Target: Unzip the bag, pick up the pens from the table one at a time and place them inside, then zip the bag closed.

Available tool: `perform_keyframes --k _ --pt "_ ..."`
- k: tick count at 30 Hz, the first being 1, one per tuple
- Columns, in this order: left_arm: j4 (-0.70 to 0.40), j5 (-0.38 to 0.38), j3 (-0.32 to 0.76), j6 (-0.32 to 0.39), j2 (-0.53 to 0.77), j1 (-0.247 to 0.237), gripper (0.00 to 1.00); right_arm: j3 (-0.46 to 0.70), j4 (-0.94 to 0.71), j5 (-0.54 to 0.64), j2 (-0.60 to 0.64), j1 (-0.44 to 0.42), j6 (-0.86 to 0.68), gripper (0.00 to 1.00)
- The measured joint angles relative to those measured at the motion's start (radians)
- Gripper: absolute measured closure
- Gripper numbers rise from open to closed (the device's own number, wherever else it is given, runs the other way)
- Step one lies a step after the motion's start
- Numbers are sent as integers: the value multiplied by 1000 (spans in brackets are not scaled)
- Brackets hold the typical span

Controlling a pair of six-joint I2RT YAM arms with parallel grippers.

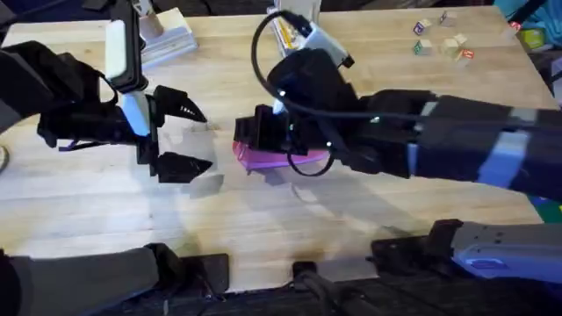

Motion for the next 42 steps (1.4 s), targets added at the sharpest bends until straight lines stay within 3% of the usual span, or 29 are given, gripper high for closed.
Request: perform_keyframes --k 13,19,21,23,28,36,42 --pt "-3 150 0 0 0 0 7 0 -7 -4 -44 -20 40 971" --pt "-3 177 0 0 0 -10 7 0 -5 -16 -44 -34 67 971" --pt "-3 179 0 0 0 -32 7 0 -2 -18 -44 -34 71 971" --pt "34 176 0 -1 0 -124 7 0 1 -18 -44 -35 74 970" --pt "118 176 0 -71 4 -191 7 0 1 -18 -44 -35 74 970" --pt "158 192 0 -156 115 -264 7 0 1 -18 -44 -35 74 970" --pt "190 243 0 -173 161 -273 7 0 1 -18 -44 -35 74 970"
